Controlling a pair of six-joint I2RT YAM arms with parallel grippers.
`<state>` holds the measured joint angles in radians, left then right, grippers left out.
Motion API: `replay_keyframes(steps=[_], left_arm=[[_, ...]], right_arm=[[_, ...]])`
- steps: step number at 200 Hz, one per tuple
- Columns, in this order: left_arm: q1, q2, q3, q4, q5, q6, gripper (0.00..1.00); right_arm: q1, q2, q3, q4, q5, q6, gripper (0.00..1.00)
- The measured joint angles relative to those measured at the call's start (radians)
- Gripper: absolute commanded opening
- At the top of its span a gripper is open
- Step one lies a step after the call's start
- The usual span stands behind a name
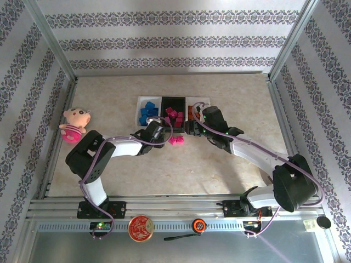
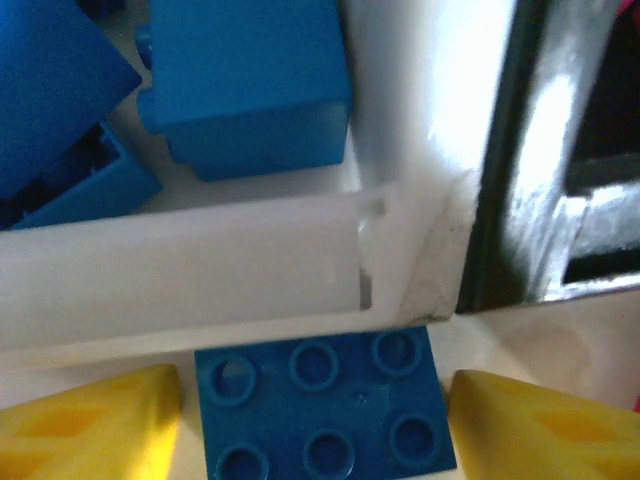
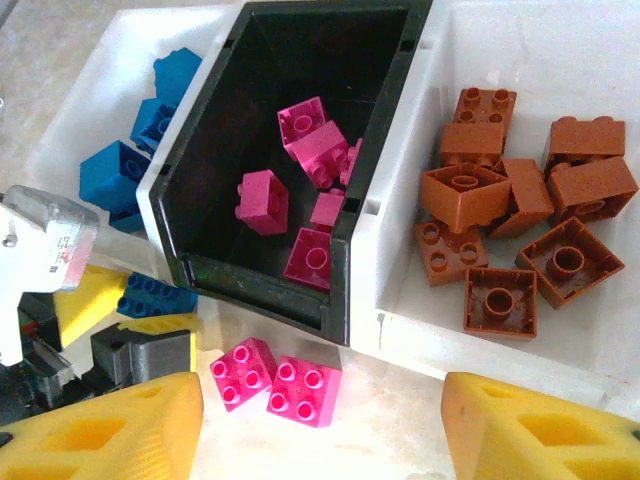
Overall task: Sort the legos into containers by color
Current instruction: Pick up the lego from the center of the table, then place the lego in the container.
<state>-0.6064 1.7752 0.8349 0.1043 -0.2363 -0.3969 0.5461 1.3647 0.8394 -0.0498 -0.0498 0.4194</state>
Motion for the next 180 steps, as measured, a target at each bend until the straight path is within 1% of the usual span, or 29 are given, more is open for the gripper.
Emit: replay_keyframes(steps=[38, 47, 59, 106, 114, 128, 143, 158, 180], left_arm=[[0.005, -0.002, 0.003, 0.0, 0.018, -0.013, 0.36], [0.006, -0.011, 0.003, -0.016, 0.027, -0.011, 0.32], [0.006, -0.032, 0.003, -0.064, 0.053, -0.016, 0.29], [0.006, -0.154, 0.003, -0.284, 0.208, -0.018, 0.26], [0.006, -0.179, 0.003, -0.314, 0.238, -0.021, 0.26], [0.006, -0.24, -0.001, -0.351, 0.273, -0.031, 0.29], [0.006, -0.328, -0.004, -0.365, 0.282, -0.045, 0.31], [0.006, -0.396, 0.016, -0.367, 0.262, -0.052, 0.32], [0.013, -0.4, 0.097, -0.356, 0.211, -0.051, 0.33]], right_arm=[[0.0, -0.041, -0.018, 0.001, 0.008, -0.001, 0.65], [0.0, -0.05, -0.022, 0.002, 0.01, -0.001, 0.65], [0.0, -0.061, -0.029, 0.002, 0.015, -0.001, 0.65], [-0.001, -0.067, -0.047, 0.002, 0.019, -0.001, 0.65], [-0.001, -0.067, -0.049, 0.002, 0.018, -0.001, 0.65], [-0.003, -0.068, -0.052, 0.003, 0.018, -0.001, 0.65], [-0.007, -0.071, -0.06, 0.005, 0.018, -0.001, 0.65], [-0.008, -0.076, -0.064, 0.006, 0.018, 0.0, 0.65], [-0.007, -0.085, -0.066, 0.008, 0.018, 0.0, 0.65]])
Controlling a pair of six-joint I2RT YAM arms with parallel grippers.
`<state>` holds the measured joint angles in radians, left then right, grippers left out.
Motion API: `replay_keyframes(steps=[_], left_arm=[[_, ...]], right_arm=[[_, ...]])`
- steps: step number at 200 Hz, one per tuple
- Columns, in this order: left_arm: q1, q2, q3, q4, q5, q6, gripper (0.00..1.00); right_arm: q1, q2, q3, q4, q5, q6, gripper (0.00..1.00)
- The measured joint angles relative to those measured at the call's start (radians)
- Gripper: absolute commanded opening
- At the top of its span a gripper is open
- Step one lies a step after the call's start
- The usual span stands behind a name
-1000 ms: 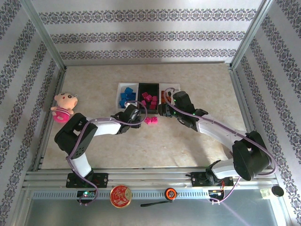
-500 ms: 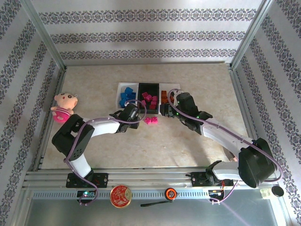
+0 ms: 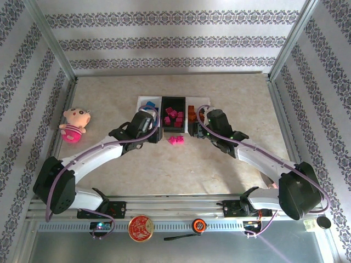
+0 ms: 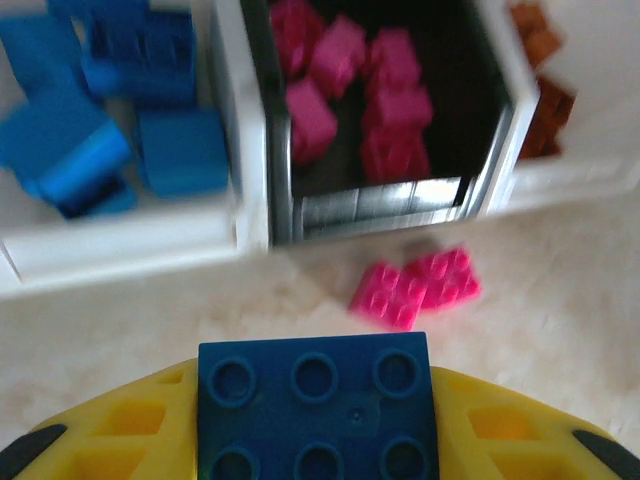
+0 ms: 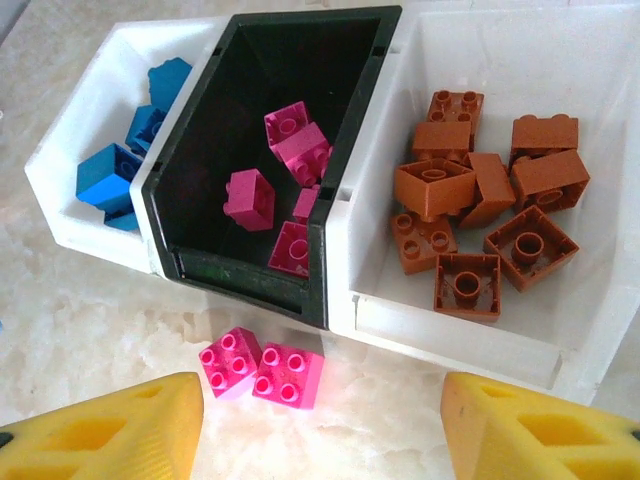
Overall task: Sort the legos into containers by color
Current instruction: Place the lego in the container, then move the lego to the center of the table.
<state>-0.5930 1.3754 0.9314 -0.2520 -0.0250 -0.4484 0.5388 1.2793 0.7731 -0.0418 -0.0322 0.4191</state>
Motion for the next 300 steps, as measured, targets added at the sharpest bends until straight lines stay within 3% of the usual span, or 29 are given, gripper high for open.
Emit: replay_keyframes(steps=[54, 117, 134, 157, 187, 225, 230, 261, 300], left_arm=[[0.116, 0.211, 0.191, 0.096, -0.065, 0.0, 0.34], [0.224, 0.417, 0.279, 0.133, -0.051, -0.005, 0.37], [0.235, 0.449, 0.304, 0.134, -0.042, -0.008, 0.43], [0.235, 0.484, 0.335, 0.134, -0.027, -0.015, 0.62], [0.235, 0.484, 0.337, 0.135, -0.003, -0.028, 0.79], [0.235, 0.378, 0.285, 0.151, 0.055, -0.051, 0.94], [0.234, 0.351, 0.273, 0.154, 0.063, -0.055, 1.0], [0.202, 0.159, 0.2, 0.179, 0.089, -0.066, 1.0], [0.082, -0.085, 0.028, 0.223, 0.105, -0.076, 1.0]], right_arm=[[0.015, -0.045, -0.057, 0.01, -0.003, 0.001, 0.65], [0.063, -0.093, -0.127, 0.01, -0.003, 0.005, 0.65], [0.074, -0.093, -0.135, 0.01, -0.003, 0.009, 0.65], [0.087, -0.093, -0.143, 0.01, -0.003, 0.018, 0.66], [0.101, -0.093, -0.143, 0.013, -0.003, 0.023, 0.67], [0.111, -0.093, -0.143, 0.017, -0.003, 0.023, 0.68], [0.112, -0.093, -0.143, 0.016, -0.003, 0.024, 0.68], [0.127, -0.088, -0.143, 0.017, -0.004, 0.023, 0.68], [0.158, -0.031, -0.127, 0.024, -0.011, 0.023, 0.68]])
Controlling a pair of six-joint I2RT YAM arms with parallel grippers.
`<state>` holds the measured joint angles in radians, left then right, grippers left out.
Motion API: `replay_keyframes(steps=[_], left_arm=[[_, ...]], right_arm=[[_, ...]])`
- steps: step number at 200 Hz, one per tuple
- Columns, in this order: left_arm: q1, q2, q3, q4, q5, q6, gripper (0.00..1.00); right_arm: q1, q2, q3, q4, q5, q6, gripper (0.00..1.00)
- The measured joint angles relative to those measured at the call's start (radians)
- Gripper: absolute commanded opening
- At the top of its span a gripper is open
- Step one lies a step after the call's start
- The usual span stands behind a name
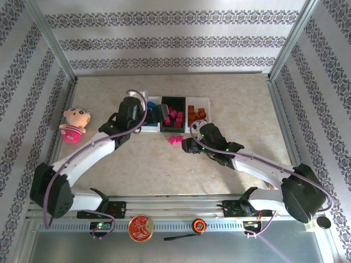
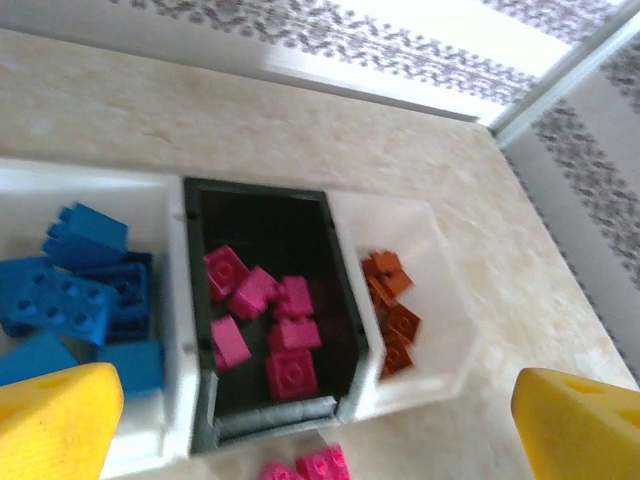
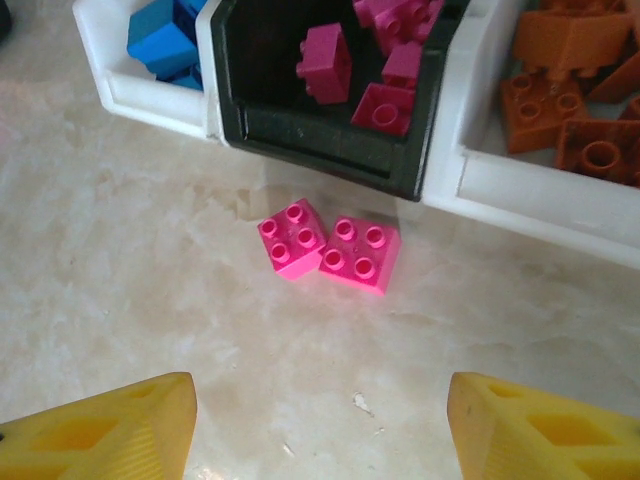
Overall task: Sort the legos into containers by color
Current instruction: Move the lego to the center of the table.
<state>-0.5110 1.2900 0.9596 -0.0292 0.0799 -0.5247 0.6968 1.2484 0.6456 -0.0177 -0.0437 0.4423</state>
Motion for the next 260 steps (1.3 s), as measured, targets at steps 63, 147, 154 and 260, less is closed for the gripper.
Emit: replay_keyframes(steps=[63, 147, 154, 260], left_arm=[[-0.132, -0.231, -0.36, 0.043, -0.005, -0.052, 1.0], [-0.142, -0.419, -0.593, 0.069, -0.028, -0.132, 1.0], [-0.142, -0.42, -0.593, 0.069, -0.028, -0.135, 1.0], [-0.142, -0.417, -0.627, 0.095, -0.027, -0.143, 1.0]], right_arm=[[0.043, 0.124, 0.043, 0.021, -0.003, -0.001, 0.67], [0.051, 0.322, 0.133, 0.042, 0.074, 0.015, 0.6], [0.047, 0.348, 0.144, 0.048, 0.079, 0.023, 0.59], [-0.021, 0.487, 0.186, 0.155, 0.077, 0.113, 0.48]])
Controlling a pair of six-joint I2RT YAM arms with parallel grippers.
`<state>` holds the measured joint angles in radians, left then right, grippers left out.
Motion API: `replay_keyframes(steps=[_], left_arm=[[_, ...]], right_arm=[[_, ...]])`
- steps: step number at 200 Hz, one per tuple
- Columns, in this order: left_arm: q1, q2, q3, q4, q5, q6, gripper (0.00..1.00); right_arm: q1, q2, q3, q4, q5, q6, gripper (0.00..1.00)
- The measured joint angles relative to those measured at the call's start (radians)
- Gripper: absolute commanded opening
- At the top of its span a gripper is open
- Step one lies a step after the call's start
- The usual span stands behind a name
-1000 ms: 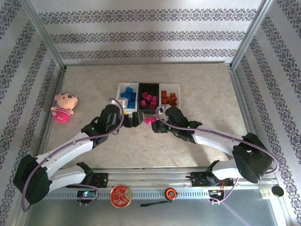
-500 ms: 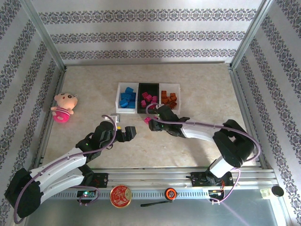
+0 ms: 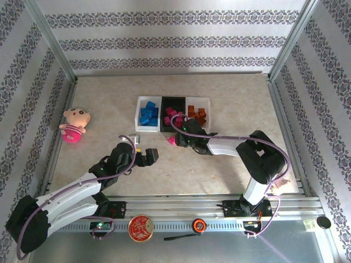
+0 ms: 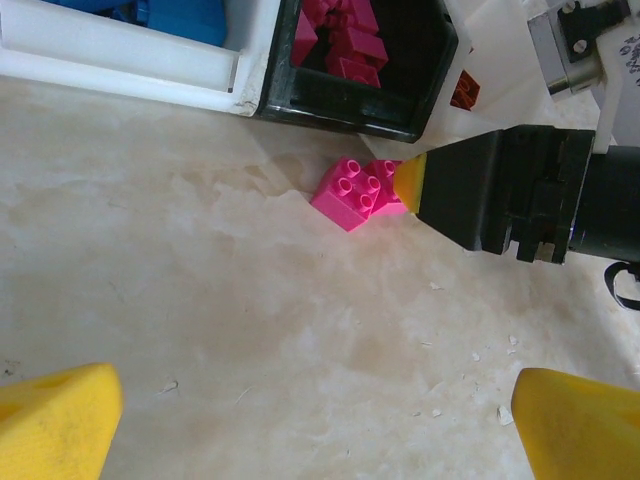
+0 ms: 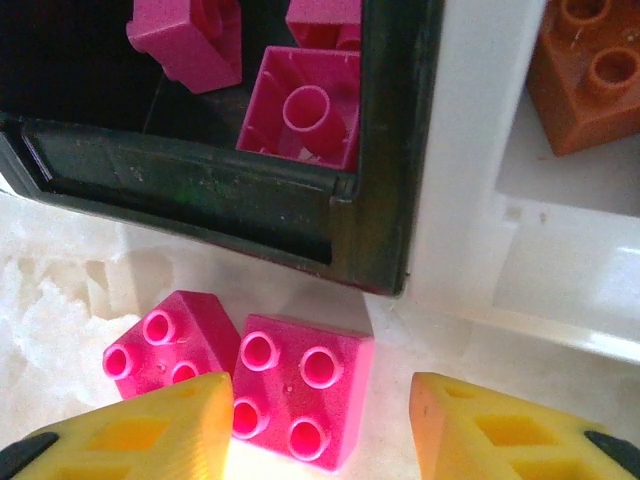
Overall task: Sort the legos into containers by color
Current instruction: Move the lego to the center of the table, then pick up the lego from the center of the table.
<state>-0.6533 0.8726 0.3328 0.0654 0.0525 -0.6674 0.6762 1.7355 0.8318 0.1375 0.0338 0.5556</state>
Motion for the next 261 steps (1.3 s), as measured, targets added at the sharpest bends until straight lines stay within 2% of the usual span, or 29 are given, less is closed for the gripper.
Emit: replay_keyframes(steps=[39, 88, 100, 126, 163, 203, 261], left_arm=[[0.0, 0.0, -0.002, 0.003, 0.0, 0.0, 1.0], [0.0, 0.001, -0.005, 0.004, -0.001, 0.0, 1.0], [0.0, 0.003, -0.006, 0.004, -0.001, 0.0, 1.0], [0.0, 0.005, -0.006, 0.004, -0.001, 0.0, 1.0], [0.0, 0.005, -0.006, 0.004, -0.001, 0.0, 1.0], [0.0, 0.006, -0.006, 0.004, -0.002, 0.0, 1.0], [0.0, 0.019, -0.006, 0.004, -0.004, 0.0, 1.0]], right_arm=[[0.0, -0.019, -0.04, 0.038, -0.003, 0.023, 0.44], [0.0, -0.188, -0.197, -0.001, 0.011, 0.026, 0.43], [0.0, -0.227, -0.223, -0.026, 0.013, 0.026, 0.48], [0.002, -0.292, -0.236, -0.084, 0.008, 0.004, 0.64], [0.016, -0.266, -0.153, -0.131, 0.007, -0.031, 0.67], [0.02, -0.154, -0.108, -0.143, 0.029, -0.053, 0.58], [0.02, -0.121, -0.107, -0.165, 0.052, -0.083, 0.35]])
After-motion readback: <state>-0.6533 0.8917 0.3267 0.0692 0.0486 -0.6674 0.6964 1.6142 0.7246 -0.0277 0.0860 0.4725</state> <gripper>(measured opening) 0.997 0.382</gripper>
